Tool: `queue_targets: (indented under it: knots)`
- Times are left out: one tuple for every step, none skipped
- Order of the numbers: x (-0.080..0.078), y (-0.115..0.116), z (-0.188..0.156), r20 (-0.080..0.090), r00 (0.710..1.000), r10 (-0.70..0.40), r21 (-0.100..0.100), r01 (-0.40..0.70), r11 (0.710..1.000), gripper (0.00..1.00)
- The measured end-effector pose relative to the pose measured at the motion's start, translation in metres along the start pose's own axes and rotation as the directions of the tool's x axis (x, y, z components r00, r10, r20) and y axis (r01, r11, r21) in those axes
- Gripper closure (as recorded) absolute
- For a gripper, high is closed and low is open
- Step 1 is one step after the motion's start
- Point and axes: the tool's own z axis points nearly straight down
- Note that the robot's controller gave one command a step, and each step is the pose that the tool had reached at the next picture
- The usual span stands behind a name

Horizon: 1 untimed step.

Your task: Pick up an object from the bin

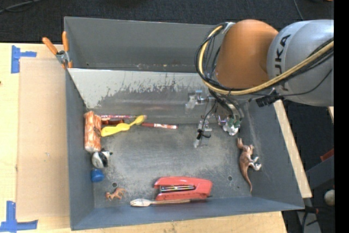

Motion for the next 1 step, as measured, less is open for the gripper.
queue_targets:
  knots:
    - [0.0000, 0.0000, 0.0000, 0.000, 1.000, 0.000, 0.000, 0.000, 1.000, 0.00]
